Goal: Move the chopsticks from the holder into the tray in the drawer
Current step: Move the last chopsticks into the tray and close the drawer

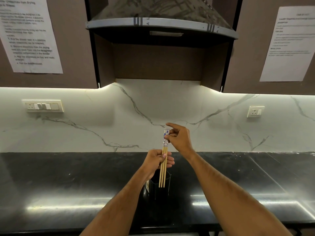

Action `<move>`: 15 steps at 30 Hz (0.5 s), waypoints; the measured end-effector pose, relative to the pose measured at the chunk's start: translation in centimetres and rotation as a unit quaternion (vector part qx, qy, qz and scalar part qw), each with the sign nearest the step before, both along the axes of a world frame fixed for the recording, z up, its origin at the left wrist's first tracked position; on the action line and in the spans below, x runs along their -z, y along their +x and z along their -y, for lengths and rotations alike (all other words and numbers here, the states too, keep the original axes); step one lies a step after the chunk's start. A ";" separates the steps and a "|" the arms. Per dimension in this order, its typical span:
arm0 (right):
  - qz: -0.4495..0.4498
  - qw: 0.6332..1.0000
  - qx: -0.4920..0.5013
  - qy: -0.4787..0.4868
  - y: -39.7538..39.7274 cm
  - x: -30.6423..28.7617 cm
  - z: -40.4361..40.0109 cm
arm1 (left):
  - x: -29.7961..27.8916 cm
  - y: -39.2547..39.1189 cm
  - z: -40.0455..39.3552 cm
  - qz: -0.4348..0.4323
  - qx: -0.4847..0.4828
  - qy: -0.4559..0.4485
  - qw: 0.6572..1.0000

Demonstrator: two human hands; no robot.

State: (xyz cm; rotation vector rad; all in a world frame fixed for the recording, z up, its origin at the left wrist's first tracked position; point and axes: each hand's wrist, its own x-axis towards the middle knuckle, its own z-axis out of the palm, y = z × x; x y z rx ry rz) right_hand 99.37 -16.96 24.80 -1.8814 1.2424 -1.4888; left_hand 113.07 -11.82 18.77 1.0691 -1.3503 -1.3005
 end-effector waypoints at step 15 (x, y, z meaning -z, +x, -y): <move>-0.041 0.999 0.008 -0.010 0.2 0.7 -0.7 | 0.3 0.4 -0.6 0.046 0.007 -0.001 0.999</move>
